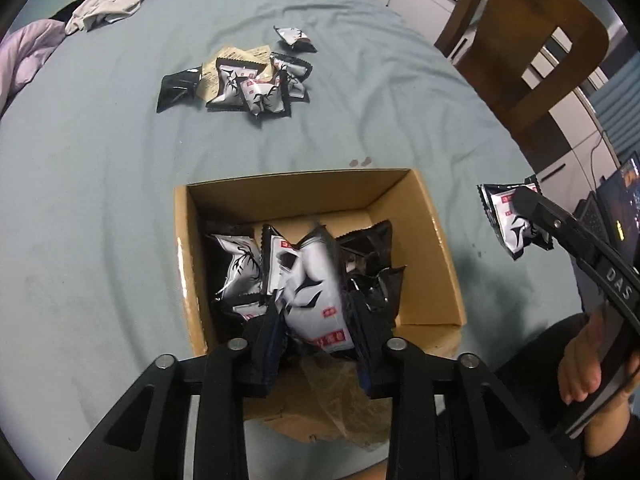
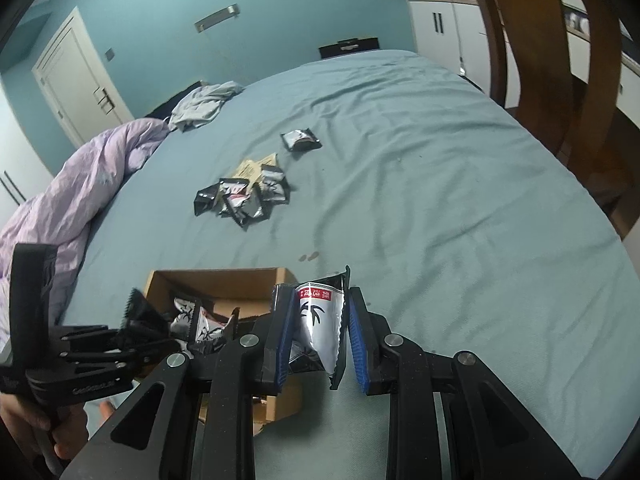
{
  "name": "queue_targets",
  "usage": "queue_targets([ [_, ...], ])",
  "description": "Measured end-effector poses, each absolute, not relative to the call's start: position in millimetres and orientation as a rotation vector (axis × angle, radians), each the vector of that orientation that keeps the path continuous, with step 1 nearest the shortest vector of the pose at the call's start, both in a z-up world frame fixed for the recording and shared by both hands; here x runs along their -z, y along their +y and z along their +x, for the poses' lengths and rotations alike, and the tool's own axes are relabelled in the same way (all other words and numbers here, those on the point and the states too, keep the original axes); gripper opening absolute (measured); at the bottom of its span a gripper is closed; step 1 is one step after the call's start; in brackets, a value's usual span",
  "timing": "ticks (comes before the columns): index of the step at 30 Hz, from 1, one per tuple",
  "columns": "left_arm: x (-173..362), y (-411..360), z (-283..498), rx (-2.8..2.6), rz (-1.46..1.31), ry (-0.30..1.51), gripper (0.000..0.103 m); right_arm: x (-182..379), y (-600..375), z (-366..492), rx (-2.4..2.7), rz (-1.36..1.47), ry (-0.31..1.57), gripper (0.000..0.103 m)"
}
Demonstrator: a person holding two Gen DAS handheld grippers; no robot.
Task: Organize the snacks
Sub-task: 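Lower the white packet into the box and open the left gripper, then lower the white packet into the box and open the right gripper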
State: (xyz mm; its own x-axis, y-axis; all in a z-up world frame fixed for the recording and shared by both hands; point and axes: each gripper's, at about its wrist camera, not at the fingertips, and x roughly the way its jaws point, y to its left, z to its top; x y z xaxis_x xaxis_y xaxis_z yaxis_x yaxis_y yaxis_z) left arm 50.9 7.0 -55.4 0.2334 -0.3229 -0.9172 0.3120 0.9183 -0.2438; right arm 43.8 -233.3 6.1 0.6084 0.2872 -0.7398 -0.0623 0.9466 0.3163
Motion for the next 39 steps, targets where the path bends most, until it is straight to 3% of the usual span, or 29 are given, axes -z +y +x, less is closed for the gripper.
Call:
queue_targets([
  [1, 54.2, 6.5, 50.7, 0.436, -0.010, 1.254, 0.042, -4.8, -230.5, 44.4, -0.207, 0.260, 0.902, 0.024],
  [3, 50.8, 6.2, 49.9, 0.449, -0.023, 1.239, 0.069, -2.9, -227.3, 44.8, -0.205, 0.241, 0.906, 0.024],
  [8, 37.0, 17.5, 51.9, 0.373, -0.013, 1.150, 0.080, -5.5, -223.8, 44.1, -0.200, 0.228, 0.895, 0.024],
  [17, 22.0, 39.6, 57.9, 0.155, 0.067, 1.035, 0.080, -7.1, -193.2, 29.9, -0.305, 0.138, 0.897, 0.024],
  [27, 29.9, 39.6, 62.7, 0.125, 0.107, 1.067, 0.080, 15.8, -144.8, 31.6, -0.392, -0.089, 0.957, 0.025],
  [34, 31.9, 35.5, 62.9, 0.128, 0.124, 1.066, 0.080, 20.6, -140.8, 42.1, -0.400, -0.049, 1.011, 0.028],
  [36, 31.9, 34.6, 62.6, 0.127, 0.129, 1.065, 0.080, 17.9, -152.2, 44.8, -0.432, 0.052, 1.017, 0.032],
  [38, 31.7, 34.5, 62.0, 0.125, 0.133, 1.062, 0.080, 13.5, -165.9, 47.6, -0.400, 0.106, 0.996, 0.052],
  [39, 31.7, 34.3, 61.6, 0.121, 0.138, 1.059, 0.080, 10.3, -172.8, 47.4, -0.379, 0.128, 0.973, 0.056],
])
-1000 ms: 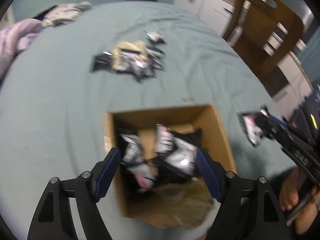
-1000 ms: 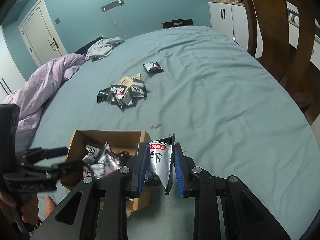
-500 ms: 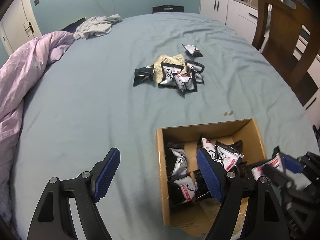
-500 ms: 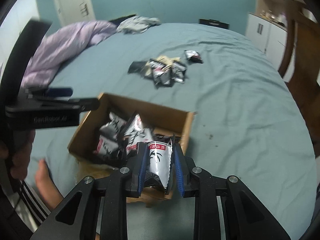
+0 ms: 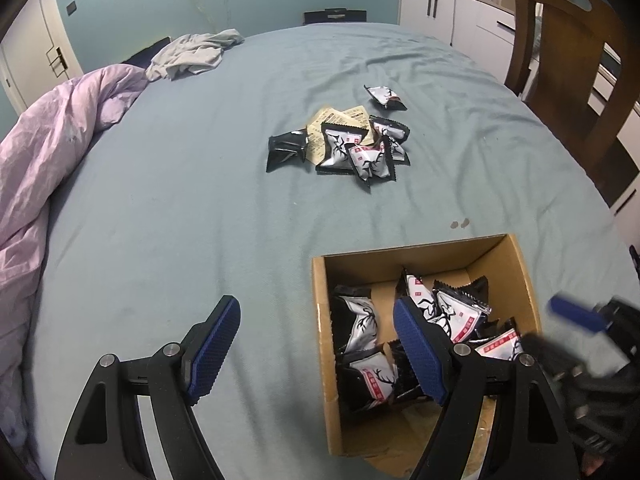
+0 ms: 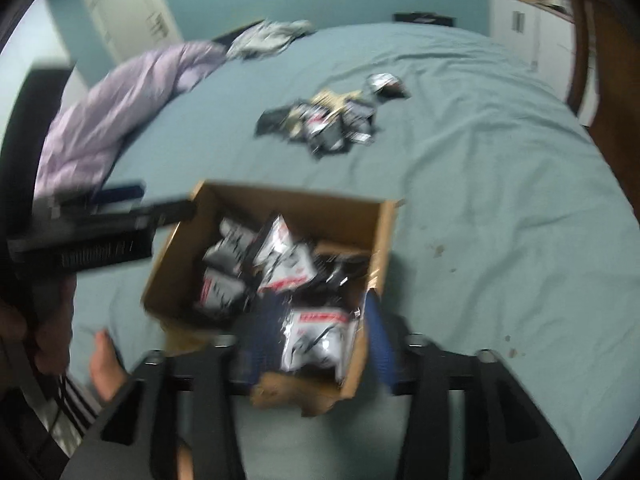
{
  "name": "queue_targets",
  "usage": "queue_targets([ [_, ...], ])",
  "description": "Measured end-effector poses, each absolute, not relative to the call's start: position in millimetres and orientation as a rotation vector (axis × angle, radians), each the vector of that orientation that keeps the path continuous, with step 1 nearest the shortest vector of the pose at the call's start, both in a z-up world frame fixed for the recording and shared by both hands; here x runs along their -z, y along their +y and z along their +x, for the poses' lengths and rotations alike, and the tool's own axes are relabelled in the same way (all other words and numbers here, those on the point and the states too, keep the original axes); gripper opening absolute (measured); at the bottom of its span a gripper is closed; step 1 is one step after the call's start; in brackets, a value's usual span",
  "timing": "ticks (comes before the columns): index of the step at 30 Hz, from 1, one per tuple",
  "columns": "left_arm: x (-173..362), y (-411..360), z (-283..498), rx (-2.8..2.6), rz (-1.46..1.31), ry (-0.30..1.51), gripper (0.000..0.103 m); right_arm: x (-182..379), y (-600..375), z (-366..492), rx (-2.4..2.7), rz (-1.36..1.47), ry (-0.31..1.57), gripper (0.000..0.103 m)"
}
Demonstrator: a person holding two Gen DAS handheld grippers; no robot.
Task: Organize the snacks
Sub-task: 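Lower the white packet into the box and open the right gripper, then move the right gripper to the pile and grasp a white packet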
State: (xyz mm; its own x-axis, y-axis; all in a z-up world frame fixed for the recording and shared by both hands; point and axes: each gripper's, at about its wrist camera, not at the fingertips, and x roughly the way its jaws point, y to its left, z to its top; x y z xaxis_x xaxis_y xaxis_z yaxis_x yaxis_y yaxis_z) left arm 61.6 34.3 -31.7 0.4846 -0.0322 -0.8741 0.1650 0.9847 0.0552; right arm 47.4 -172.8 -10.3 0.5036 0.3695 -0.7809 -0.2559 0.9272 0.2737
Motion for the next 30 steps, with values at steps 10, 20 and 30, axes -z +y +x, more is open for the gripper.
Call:
queue_targets([
  [10, 27.5, 29.6, 55.3, 0.097, 0.197, 1.013, 0.080, -6.7, -212.1, 38.9, -0.071, 0.170, 0.828, 0.081],
  [20, 18.5, 29.9, 54.5, 0.060, 0.227, 0.939, 0.084, 4.5, -197.7, 45.8, 0.090, -0.039, 0.901, 0.081],
  [30, 3.5, 36.7, 47.3, -0.039, 0.243, 0.824, 0.089, 15.2, -219.6, 62.8, 0.053, 0.094, 1.031, 0.081],
])
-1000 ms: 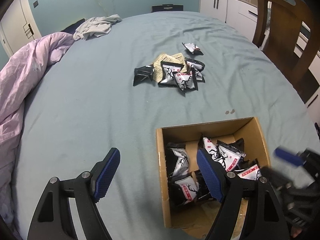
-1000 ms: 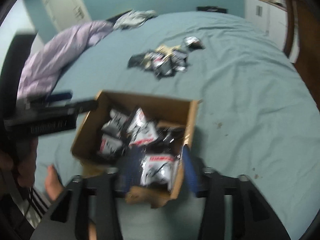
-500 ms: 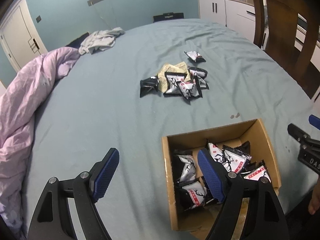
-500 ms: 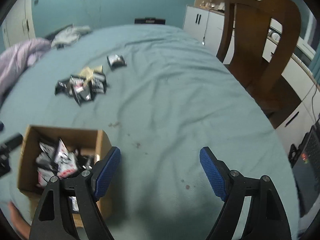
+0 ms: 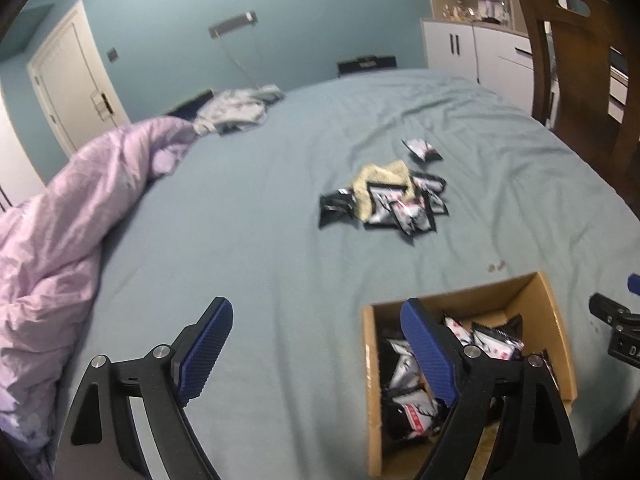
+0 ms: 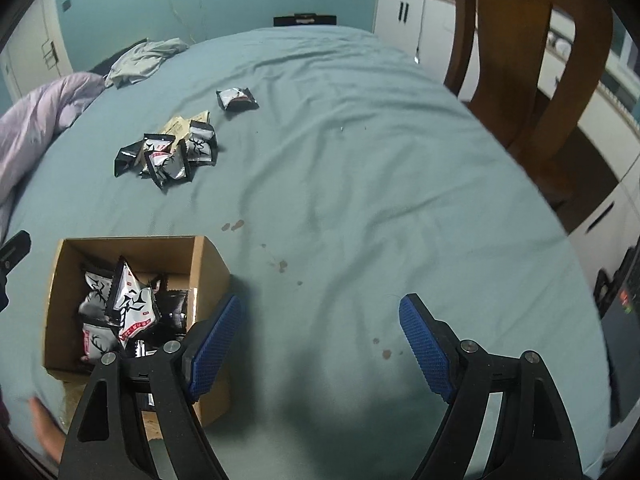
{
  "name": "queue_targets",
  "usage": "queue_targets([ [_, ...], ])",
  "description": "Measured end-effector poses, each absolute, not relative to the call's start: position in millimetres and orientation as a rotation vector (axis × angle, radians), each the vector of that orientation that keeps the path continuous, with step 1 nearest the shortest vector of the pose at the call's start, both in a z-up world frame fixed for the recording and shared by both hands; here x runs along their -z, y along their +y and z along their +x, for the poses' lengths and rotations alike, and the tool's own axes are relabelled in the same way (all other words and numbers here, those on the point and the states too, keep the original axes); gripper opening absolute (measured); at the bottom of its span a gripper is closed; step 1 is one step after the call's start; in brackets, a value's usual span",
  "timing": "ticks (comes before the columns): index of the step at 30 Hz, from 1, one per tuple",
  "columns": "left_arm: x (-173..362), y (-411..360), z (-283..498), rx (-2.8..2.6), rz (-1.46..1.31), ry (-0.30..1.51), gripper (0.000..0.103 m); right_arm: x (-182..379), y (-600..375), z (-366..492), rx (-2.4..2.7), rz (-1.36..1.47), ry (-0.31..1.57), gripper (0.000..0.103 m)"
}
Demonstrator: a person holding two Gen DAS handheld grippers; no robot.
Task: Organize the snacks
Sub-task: 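Move the right gripper to the pile and grasp a white packet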
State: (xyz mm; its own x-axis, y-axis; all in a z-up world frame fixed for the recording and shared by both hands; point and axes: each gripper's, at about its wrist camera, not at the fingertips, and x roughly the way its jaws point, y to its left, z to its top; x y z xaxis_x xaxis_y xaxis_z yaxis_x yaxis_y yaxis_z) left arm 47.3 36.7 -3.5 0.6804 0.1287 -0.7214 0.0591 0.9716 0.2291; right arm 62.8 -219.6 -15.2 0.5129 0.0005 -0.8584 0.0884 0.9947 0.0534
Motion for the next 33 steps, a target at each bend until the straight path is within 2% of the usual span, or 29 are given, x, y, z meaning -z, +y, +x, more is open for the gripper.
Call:
queue_targets([
  [4, 0.7, 32.0, 47.6, -0.046, 0.277, 0.806, 0.089, 24.1, -227.9, 72.3, 0.055, 0.129, 1.105, 0.081],
  [8, 1.7, 33.9, 54.0, -0.006, 0.237, 0.842, 0.094, 19.4, -235.8, 78.1, 0.065, 0.159, 1.089, 0.081],
  [11, 5.6, 37.2, 60.7, 0.024, 0.211, 0.895, 0.094, 14.7, -236.8, 81.4, 0.074, 0.141, 1.074, 0.081],
  [19, 1.8, 47.0, 67.6, 0.006, 0.190, 0.894, 0.094, 16.0, -217.5, 108.1, -0.072, 0.094, 1.149, 0.081],
  [25, 8.7, 53.4, 71.3, 0.070, 0.129, 0.974, 0.096, 7.7, -183.2, 163.5, -0.216, 0.094, 1.206, 0.081],
  [33, 14.2, 51.2, 72.1, 0.117, 0.111, 1.004, 0.096, 34.2, -131.3, 261.6, -0.287, 0.146, 1.328, 0.081],
])
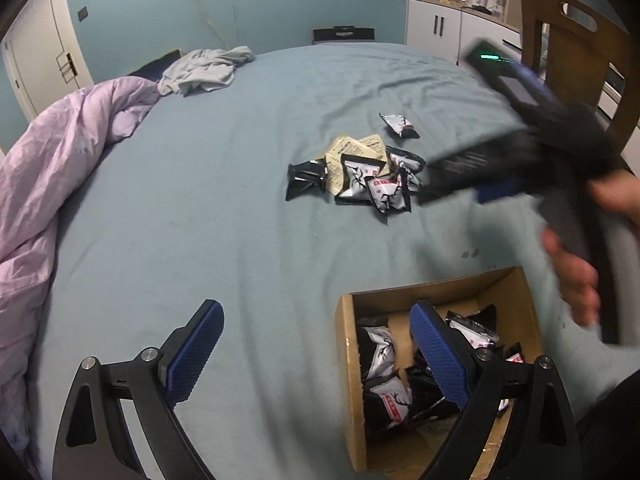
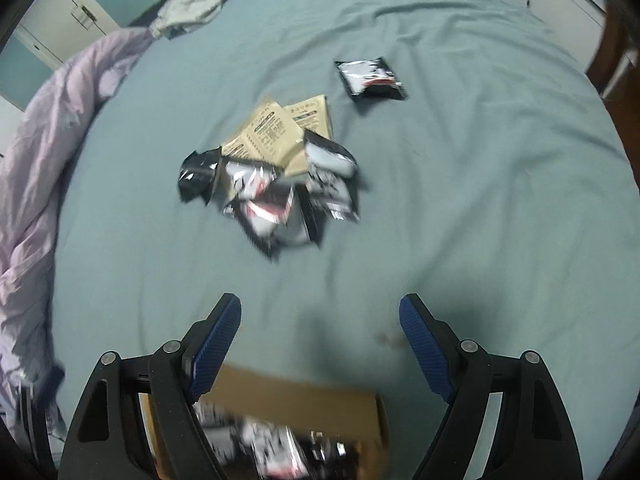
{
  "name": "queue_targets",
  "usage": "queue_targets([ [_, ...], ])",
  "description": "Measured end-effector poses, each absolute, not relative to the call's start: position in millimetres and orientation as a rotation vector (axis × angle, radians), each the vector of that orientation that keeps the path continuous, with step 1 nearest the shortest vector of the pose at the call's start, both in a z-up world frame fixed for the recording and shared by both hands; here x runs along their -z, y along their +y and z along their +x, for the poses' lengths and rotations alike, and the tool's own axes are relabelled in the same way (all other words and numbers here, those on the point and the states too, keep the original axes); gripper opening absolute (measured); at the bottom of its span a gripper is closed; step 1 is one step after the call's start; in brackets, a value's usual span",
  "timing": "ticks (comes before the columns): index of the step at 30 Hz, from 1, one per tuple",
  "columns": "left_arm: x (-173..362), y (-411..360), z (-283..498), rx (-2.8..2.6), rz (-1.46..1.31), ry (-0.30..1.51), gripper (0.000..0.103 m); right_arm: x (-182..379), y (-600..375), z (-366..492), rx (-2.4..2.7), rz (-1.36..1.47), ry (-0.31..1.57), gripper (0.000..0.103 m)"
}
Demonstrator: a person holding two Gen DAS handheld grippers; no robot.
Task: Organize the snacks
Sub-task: 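Move the right gripper to the pile and grasp a white packet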
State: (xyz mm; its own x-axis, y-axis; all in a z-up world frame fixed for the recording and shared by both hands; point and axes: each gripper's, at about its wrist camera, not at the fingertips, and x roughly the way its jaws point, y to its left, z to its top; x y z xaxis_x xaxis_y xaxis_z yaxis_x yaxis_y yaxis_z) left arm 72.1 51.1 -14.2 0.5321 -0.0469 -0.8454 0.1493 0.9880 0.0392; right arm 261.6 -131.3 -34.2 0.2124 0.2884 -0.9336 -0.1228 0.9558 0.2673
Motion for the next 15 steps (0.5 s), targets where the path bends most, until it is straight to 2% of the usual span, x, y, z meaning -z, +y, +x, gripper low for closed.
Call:
queue_targets([
  [10, 16.4, 58.2, 76.3, 0.112, 0.072, 1.027, 0.096, 81.1, -77.1, 315.3, -0.285, 0.068, 1.371, 0.081],
  [12, 16.7, 58.4, 76.7, 0.115, 0.066, 1.028, 0.096, 88.1, -73.5, 319.1, -0.273, 0.074, 1.368, 0.072],
  [13, 17.4, 58.7, 76.9, 0.116, 0.063, 1.032, 0.096, 89.0, -73.8, 320.3, -0.269, 0.078, 1.365, 0.059],
  [14, 18.1, 59.1, 77.1, 0.118, 0.061, 1.035, 0.096, 88.5, -73.3, 320.7, -0.271, 0.085, 1.366, 0.053],
  [15, 18.7, 59.0, 77.4, 0.118, 0.060, 1.037, 0.096, 91.1, -73.8, 320.7, -0.272, 0.101, 1.364, 0.052],
])
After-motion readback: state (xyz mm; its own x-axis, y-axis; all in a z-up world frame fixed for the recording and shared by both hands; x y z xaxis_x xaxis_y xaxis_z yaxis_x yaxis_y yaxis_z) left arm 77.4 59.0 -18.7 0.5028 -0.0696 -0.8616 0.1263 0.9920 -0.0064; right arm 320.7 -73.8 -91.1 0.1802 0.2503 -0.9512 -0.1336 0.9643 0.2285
